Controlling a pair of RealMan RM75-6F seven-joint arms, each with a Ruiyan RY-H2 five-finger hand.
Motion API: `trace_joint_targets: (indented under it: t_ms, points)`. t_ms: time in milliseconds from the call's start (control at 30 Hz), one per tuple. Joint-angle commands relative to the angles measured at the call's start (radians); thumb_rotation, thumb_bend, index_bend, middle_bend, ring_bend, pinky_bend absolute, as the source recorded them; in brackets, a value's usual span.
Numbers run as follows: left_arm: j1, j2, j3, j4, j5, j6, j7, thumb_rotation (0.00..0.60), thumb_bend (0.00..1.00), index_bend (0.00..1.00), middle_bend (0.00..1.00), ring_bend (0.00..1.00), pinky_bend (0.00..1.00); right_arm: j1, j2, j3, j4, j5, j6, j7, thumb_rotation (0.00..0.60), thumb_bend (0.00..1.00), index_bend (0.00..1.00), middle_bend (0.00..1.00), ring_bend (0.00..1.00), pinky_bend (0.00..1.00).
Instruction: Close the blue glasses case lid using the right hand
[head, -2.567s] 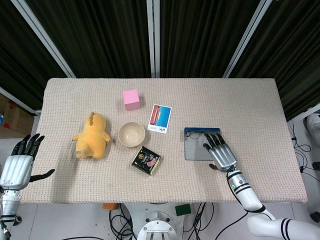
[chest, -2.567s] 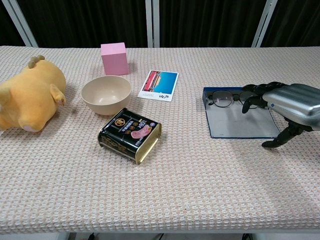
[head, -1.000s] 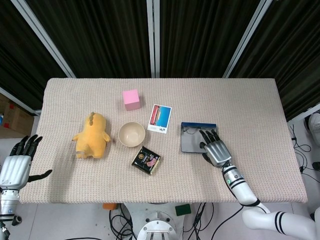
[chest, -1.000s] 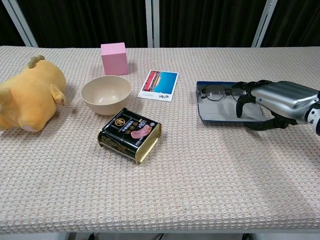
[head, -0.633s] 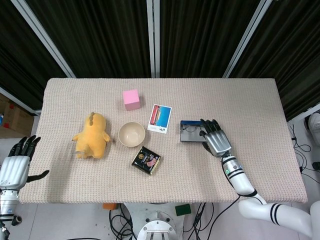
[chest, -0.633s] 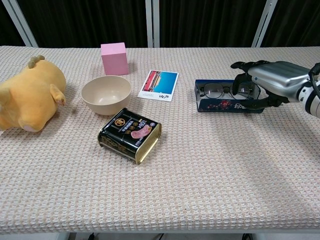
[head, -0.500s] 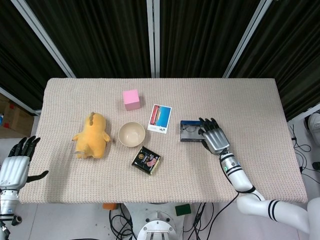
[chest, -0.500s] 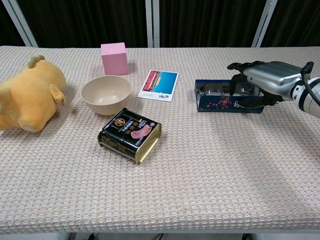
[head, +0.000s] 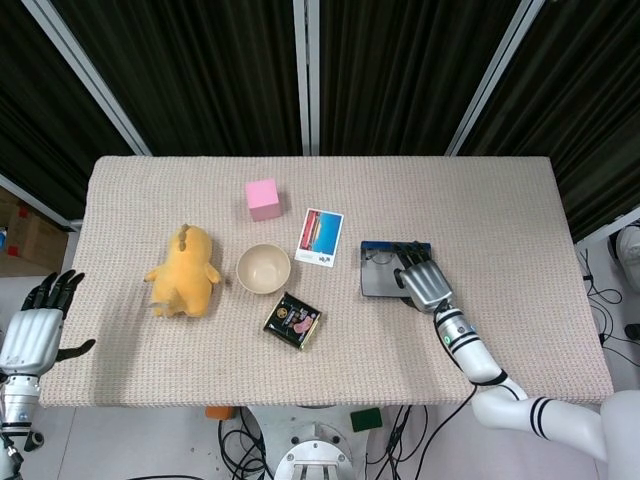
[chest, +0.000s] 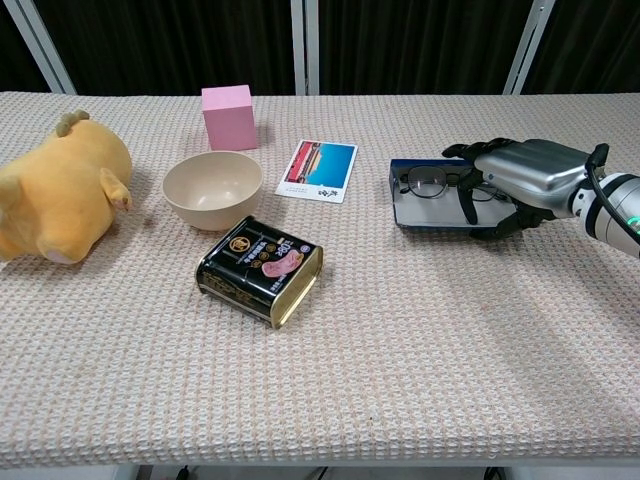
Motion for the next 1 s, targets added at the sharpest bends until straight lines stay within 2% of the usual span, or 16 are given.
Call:
trace_joint_targets:
  t_ms: [33,300,500,667,800,1000]
  points:
    - [0.002,0.000,0.001,0.001,0.000,0.003,-0.003,0.598,0.04,0.08,0.05,0.01,0.15,-0.002,-0.007,-0.004,0.007,-0.008,0.015,-0.011,0.600,0.81,0.63,0.04,0.00,0.00]
    - [0.007,0.000,0.004,0.003,0.004,0.010,-0.012,0.599,0.04,0.08,0.05,0.01,0.15,-0.007,0.007,0.006,-0.019,0.013,0.017,-0.010,0.600,0.94,0.60,0.02,0.00,0.00]
    - [0.005,-0.001,0.003,0.004,0.006,0.008,-0.014,0.599,0.03,0.08,0.05,0.01,0.15,-0.009,0.016,0.008,-0.031,0.017,0.021,-0.002,0.600,0.96,0.64,0.04,0.00,0.00]
    - [0.004,0.003,0.000,0.000,0.008,0.012,-0.015,0.599,0.04,0.08,0.05,0.01,0.15,-0.033,0.063,-0.004,-0.092,-0.011,0.055,0.028,0.600,0.96,0.67,0.04,0.00,0.00]
    - [0.005,0.005,0.000,0.000,0.010,0.016,-0.016,0.599,0.04,0.08,0.05,0.01,0.15,-0.085,0.144,-0.046,-0.198,-0.059,0.114,0.055,0.600,0.96,0.68,0.04,0.00,0.00]
    - [0.006,0.002,0.001,0.004,0.011,0.017,-0.022,0.599,0.04,0.08,0.05,0.01,0.15,-0.169,0.286,-0.162,-0.370,-0.156,0.171,0.071,0.600,0.97,0.70,0.05,0.00,0.00]
